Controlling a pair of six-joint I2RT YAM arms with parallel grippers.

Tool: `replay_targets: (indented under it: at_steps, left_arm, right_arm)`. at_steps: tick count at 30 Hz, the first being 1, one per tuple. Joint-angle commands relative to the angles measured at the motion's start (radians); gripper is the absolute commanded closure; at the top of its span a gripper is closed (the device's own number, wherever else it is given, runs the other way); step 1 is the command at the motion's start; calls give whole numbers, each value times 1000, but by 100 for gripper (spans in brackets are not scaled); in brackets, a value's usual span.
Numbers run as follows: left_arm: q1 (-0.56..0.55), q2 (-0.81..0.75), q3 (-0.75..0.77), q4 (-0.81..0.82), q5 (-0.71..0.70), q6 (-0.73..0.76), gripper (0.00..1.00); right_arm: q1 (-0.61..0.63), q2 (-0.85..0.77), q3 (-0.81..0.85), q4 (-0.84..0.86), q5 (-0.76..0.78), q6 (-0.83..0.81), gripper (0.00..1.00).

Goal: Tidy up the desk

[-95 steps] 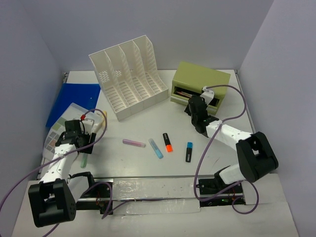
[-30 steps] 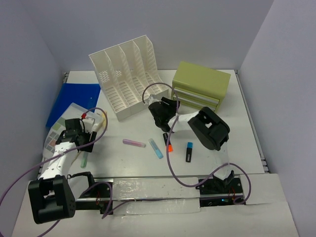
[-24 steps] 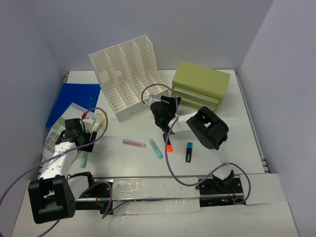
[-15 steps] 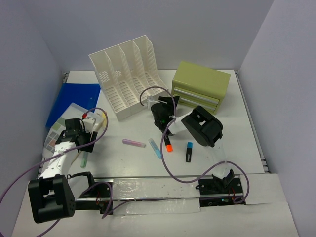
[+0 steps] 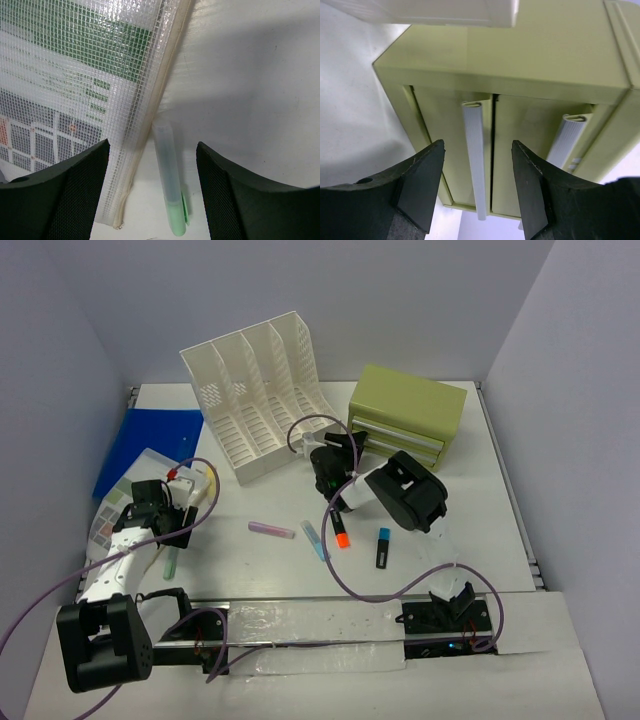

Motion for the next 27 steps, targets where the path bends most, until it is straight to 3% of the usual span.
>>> replay_targets:
  at_steps: [1,27]
  left_arm:
    - [7,-7,44,-3,37,10,23]
    - [7,-3,76,-44,58,5,23]
  right_arm:
    - [-16,17,26,74,-1,-22,36]
    - [-48,50,42,165,-8,-98,37]
